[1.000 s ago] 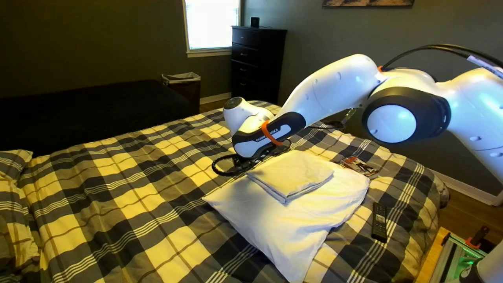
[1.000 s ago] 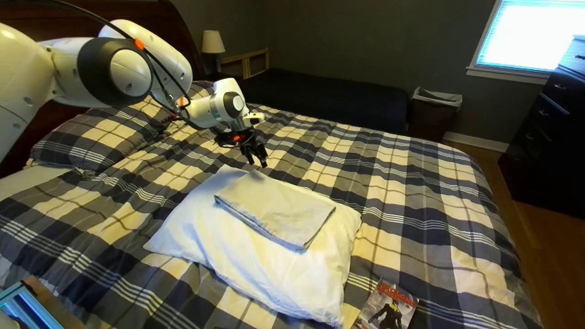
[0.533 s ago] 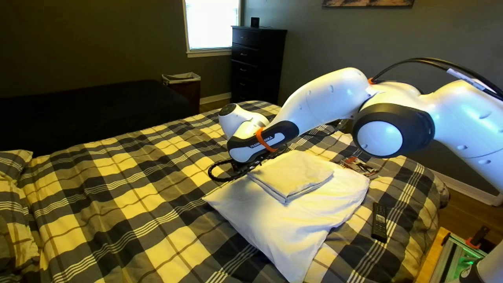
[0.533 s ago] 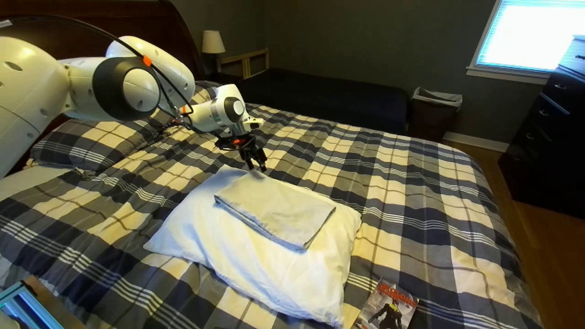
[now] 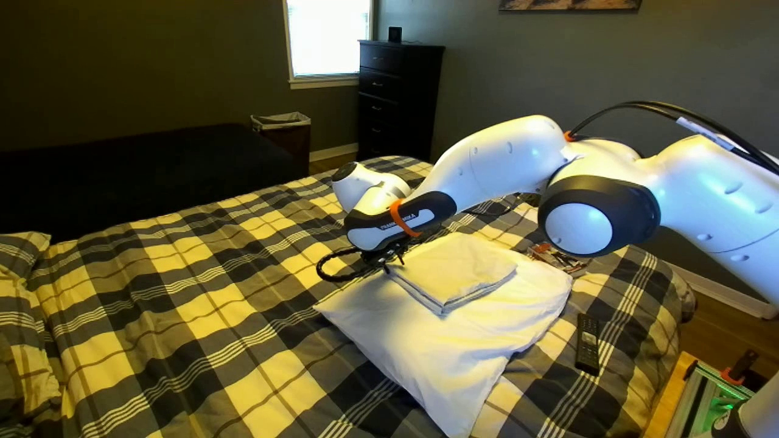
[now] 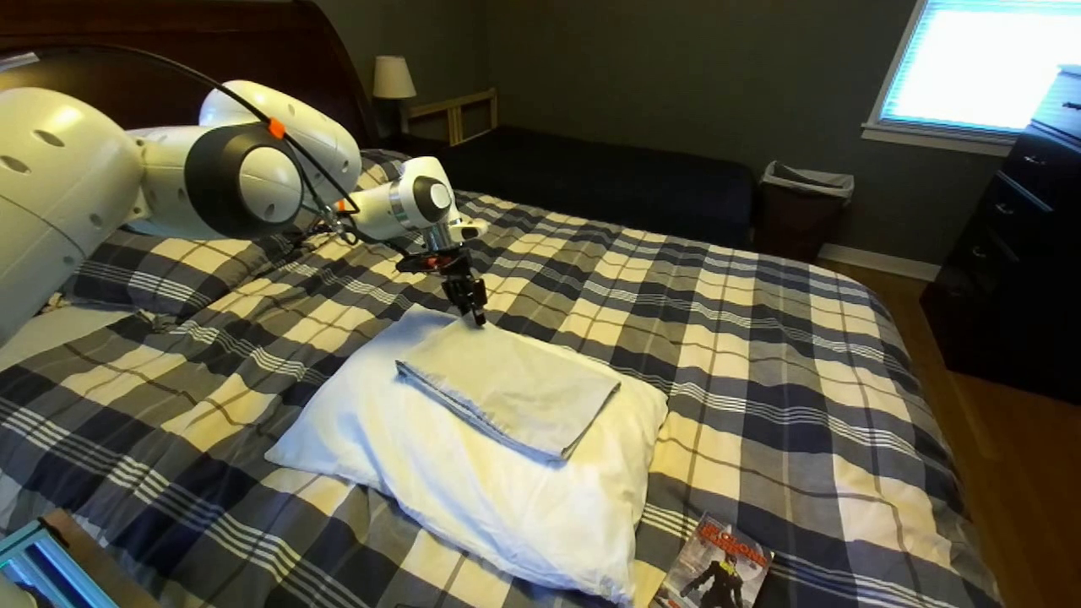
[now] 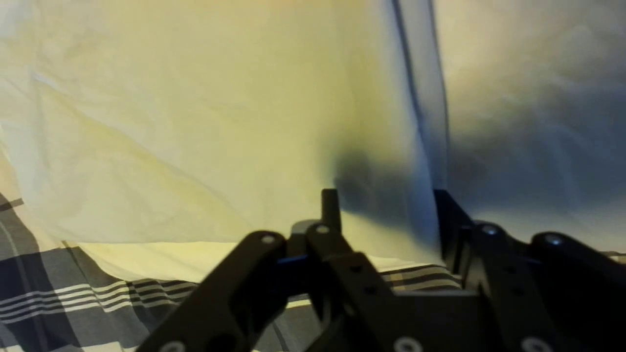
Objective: Fold the towel
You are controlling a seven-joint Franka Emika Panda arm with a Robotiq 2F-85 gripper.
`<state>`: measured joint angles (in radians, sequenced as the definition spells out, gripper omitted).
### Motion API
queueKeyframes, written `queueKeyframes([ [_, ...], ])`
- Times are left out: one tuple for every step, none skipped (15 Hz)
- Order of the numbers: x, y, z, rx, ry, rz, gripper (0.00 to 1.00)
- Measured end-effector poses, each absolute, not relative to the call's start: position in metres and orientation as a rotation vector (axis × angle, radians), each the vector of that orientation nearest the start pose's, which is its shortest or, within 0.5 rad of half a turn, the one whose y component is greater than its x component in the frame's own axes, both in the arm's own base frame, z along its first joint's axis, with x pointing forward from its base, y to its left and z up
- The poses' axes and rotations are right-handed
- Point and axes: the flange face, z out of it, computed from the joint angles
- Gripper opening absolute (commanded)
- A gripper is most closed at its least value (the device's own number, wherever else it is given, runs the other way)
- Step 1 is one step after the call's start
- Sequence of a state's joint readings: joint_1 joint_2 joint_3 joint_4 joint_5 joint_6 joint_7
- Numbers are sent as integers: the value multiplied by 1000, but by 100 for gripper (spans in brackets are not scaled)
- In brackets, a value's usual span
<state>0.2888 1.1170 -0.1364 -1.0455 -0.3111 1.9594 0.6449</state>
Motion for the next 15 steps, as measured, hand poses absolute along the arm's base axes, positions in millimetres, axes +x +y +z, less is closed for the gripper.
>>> queueKeyframes([
  [743,128,138,-3555,502,38,13],
  [744,128,138,-3557,504,39,6],
  [745,128,138,-3558,506,40,1],
  [746,128,139,-3558,509,36,0],
  [747,128,140,-3558,511,31,0],
  [748,127,142,-3559,515,24,0],
  [749,126,143,-3558,523,19,1],
  [750,123,145,-3556,537,14,1],
  [750,119,147,-3553,553,11,1],
  [751,115,149,-3550,567,10,1],
  [752,109,150,-3548,583,12,1],
  [752,103,151,-3547,600,17,1],
  [751,96,152,-3549,619,25,1],
  [750,89,151,-3551,638,37,1],
  [748,82,151,-3553,657,52,1],
])
